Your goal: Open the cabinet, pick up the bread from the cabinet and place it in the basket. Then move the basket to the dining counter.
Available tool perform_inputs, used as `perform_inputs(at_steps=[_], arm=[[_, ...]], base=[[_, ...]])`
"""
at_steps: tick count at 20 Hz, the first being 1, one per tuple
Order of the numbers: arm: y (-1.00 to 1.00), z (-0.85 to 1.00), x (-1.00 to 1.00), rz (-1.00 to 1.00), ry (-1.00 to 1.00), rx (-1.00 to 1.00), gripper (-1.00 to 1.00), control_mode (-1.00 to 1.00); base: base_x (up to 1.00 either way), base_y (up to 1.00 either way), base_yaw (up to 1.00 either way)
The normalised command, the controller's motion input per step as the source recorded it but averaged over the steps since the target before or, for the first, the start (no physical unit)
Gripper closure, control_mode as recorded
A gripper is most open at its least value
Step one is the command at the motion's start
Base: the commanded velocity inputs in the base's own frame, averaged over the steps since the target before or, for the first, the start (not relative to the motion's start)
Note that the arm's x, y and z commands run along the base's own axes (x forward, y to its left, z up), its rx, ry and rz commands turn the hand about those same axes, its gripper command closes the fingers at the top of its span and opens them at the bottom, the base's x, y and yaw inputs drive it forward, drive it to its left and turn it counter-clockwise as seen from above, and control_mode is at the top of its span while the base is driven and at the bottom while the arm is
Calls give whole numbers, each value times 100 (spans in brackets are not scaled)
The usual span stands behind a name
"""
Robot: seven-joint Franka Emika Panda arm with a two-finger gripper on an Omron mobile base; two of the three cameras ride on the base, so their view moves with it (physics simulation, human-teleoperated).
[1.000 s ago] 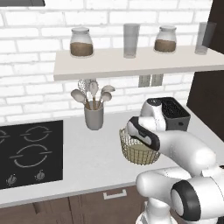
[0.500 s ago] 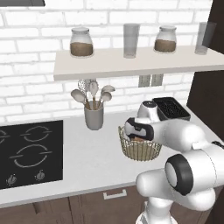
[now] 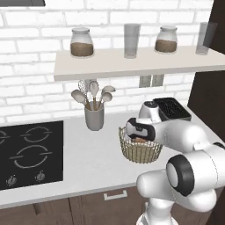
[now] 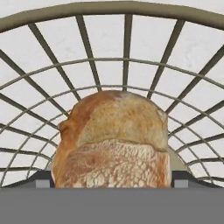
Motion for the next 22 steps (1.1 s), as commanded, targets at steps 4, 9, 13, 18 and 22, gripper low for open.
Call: perform_inputs(at_steps=[4,9,13,18,22], arm=[[-9,3,-23,2,0,0,-100,-100],[0,3,0,1,0,0,-100,-100],[0,38,7,3,0,0,-100,-100],[15,80,-45,8,-2,0,-100,-100],[45,24,-100,22,0,-1,-100,-100]], base=[[0,0,0],[0,0,0],[0,0,0],[0,0,0],[0,0,0]])
